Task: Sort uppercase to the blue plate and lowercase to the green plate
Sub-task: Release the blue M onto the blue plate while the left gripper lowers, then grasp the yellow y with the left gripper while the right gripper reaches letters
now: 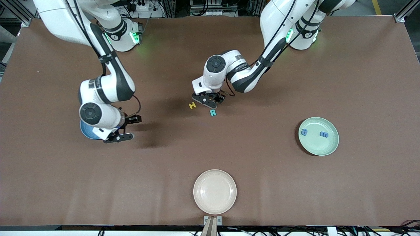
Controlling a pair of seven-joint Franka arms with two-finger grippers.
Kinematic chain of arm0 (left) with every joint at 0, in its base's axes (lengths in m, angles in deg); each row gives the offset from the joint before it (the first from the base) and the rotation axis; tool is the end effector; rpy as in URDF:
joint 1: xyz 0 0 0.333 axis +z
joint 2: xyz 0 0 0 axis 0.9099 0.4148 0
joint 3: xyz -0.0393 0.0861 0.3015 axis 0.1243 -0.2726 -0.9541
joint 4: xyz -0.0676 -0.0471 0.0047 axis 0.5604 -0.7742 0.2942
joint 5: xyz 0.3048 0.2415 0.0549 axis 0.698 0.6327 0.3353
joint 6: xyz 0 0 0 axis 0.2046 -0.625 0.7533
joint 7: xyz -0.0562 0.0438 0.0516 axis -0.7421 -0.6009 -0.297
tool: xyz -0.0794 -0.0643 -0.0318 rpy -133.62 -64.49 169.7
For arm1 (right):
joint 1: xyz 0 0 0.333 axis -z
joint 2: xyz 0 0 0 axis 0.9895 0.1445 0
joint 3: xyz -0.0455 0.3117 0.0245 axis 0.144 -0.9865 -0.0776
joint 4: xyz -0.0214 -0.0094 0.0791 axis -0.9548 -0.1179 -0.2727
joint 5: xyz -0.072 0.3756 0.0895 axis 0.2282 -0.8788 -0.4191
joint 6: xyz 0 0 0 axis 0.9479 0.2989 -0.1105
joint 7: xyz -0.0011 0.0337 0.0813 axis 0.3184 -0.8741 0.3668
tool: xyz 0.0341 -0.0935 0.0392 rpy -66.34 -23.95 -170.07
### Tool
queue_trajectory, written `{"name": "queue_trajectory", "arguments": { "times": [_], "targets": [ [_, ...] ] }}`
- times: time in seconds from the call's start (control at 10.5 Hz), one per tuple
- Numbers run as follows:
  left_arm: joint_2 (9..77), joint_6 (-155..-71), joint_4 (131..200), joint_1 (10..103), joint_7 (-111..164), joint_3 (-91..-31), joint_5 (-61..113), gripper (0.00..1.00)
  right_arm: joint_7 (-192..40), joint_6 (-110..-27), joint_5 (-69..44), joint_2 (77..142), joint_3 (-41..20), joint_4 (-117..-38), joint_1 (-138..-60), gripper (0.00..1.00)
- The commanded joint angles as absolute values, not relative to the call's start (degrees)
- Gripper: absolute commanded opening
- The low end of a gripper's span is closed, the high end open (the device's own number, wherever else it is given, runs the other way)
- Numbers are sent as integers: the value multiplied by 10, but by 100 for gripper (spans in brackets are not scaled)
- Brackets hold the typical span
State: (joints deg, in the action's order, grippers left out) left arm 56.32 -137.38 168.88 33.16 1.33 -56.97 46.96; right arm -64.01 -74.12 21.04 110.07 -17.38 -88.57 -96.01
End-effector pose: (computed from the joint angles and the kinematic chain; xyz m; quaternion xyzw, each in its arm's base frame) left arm 0.3982 -0.5250 0.1975 0.9703 -0.2352 -0.0162 0.0547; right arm 0.5758 0.1656 0.2526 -0.9909 -0.0581 0.1215 0.0053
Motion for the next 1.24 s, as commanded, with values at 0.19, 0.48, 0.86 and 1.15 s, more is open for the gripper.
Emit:
{"name": "queue_trajectory", "arguments": {
  "times": [0.19, 0.48, 0.86, 1.15],
  "targets": [
    [583, -1380, 1668, 322, -8, -578, 500, 65, -604, -742, 147, 1087, -200, -896, -965, 87],
    [591, -1389, 1665, 321, -9, -580, 505, 64, -567, -749, 147, 1083, -223, -897, -977, 89],
    [599, -1391, 1657, 320, -9, -581, 505, 61, -564, -749, 147, 1082, -223, -901, -977, 89],
    [603, -1391, 1652, 317, -8, -586, 505, 57, -549, -755, 147, 1080, -230, -904, -983, 89]
  ]
}}
